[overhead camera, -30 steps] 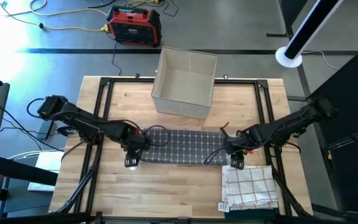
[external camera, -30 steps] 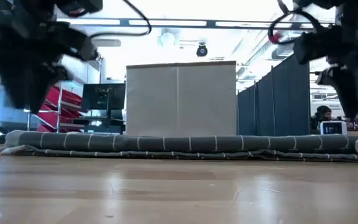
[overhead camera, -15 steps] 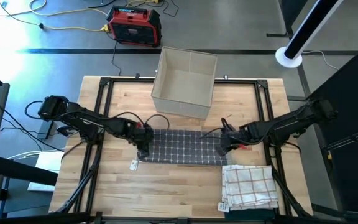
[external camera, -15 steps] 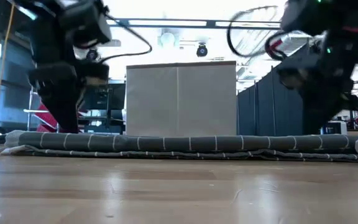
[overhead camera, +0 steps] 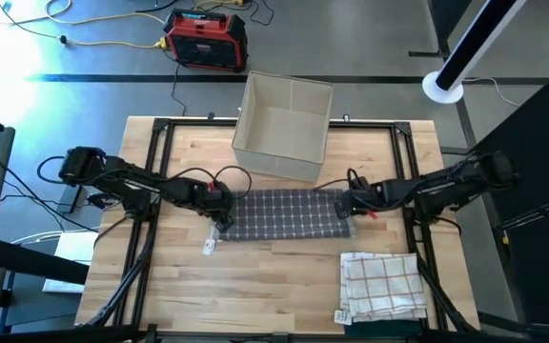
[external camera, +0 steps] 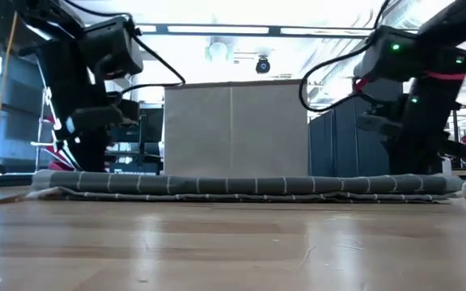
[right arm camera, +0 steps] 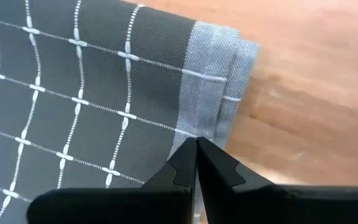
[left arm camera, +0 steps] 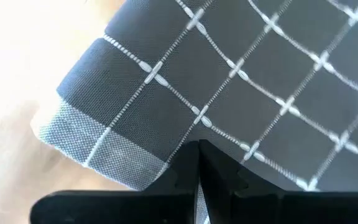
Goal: Fold towel
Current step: Fold the gray patterned towel
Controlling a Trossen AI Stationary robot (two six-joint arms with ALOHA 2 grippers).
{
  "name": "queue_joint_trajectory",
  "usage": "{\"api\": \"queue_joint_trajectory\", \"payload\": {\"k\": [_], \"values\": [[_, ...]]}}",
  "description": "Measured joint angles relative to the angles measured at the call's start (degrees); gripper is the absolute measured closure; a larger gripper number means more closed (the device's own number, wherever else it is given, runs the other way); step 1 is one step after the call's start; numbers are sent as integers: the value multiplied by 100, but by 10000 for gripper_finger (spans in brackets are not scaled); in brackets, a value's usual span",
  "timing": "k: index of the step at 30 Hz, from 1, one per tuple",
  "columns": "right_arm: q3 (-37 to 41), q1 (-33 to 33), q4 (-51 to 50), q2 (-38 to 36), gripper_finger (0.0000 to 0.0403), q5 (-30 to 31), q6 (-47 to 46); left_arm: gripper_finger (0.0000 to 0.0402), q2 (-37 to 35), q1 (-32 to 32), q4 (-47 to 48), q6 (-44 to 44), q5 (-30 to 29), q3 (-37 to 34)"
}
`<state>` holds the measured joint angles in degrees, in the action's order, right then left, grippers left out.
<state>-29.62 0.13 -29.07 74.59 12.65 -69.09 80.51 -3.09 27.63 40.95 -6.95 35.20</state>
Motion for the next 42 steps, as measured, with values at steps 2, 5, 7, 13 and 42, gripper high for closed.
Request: {"api": "queue_joint_trajectory", "payload": {"k": [2,5,7,13,42], "values": [[-211,-55,-106,0,402,-262,83,401,-28,-37,400,-69,31,259],[-513,-75,-694,0,403,-384,-65,401,-98,-91,953,-387,-216,630],[-691,-63,-987,0,402,-342,-215,401,-103,-124,1200,-680,-365,816],[-849,-53,-1346,9,389,-56,-337,395,-105,-167,1352,-1268,-381,951],[-1013,-87,-1270,483,389,-433,338,286,-92,-912,1668,-962,-233,116]]}}
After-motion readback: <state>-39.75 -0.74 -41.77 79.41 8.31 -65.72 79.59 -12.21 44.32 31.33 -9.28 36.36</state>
